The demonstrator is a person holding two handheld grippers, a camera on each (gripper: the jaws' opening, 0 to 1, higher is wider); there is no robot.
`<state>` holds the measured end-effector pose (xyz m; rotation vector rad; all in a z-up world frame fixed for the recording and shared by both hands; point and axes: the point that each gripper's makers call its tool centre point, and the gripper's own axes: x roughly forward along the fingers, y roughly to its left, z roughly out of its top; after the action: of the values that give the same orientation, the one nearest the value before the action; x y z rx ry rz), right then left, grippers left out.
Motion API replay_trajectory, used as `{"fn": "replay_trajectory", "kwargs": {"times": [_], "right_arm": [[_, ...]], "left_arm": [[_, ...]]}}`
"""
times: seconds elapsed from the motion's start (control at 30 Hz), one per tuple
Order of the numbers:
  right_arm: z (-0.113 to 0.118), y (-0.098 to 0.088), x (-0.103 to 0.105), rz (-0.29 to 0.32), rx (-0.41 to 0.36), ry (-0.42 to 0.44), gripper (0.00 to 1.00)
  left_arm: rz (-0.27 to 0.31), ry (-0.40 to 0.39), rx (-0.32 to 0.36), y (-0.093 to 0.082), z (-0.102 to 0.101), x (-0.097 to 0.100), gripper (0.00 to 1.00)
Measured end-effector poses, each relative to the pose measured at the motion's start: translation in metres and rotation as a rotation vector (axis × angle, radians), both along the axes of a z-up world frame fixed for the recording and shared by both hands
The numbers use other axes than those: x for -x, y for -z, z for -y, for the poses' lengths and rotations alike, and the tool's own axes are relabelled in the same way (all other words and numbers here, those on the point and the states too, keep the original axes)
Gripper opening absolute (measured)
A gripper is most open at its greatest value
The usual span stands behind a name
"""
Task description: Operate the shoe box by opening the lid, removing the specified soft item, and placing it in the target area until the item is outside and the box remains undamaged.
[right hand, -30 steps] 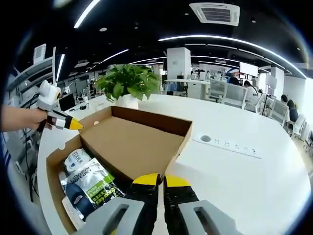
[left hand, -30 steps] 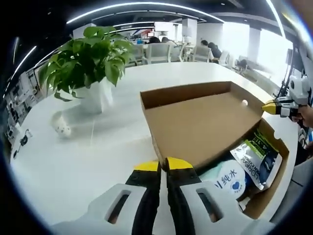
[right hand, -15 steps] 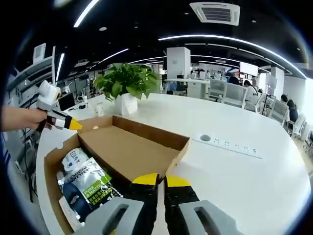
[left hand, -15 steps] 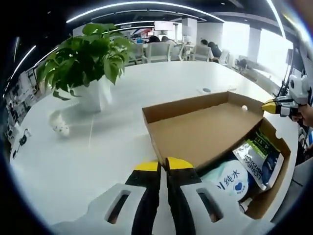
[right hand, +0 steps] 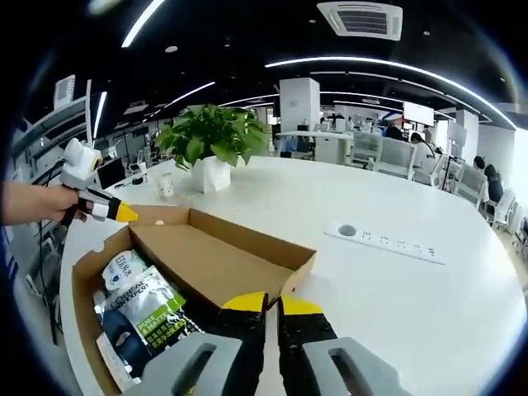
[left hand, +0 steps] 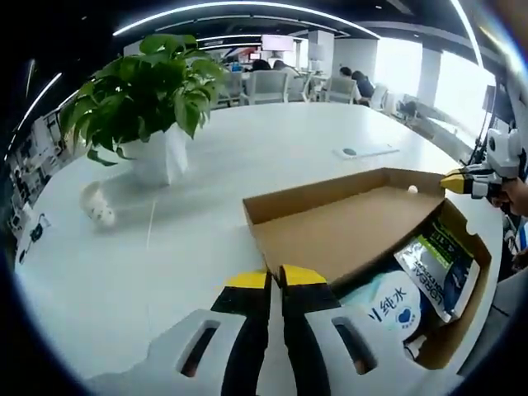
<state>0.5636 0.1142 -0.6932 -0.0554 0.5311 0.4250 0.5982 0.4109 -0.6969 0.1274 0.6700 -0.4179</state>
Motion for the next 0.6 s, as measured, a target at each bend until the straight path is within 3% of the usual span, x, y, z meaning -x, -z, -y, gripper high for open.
{"fn": "replay_trajectory", "kwargs": {"times": [0.3,0.47,0.6], "right_arm": [[0.001,-0.001,0.0,-0.017,-0.027,0.019,0.0],[-0.001,-0.002,0.001,-0.01,0.0,0.003,0.0],[-0.002,-0.005,0.002,0.014,0.023,-0.011,0.06]], "left_arm": [[-0.001,-0.003,-0.005,-0.002,0.001,0.002,0.03],[0.004,0.003,-0.026,-0.005,0.003,0.005,0.05],[0.018,0.001,-0.014,-0.011,0.003,0.006,0.08]]}}
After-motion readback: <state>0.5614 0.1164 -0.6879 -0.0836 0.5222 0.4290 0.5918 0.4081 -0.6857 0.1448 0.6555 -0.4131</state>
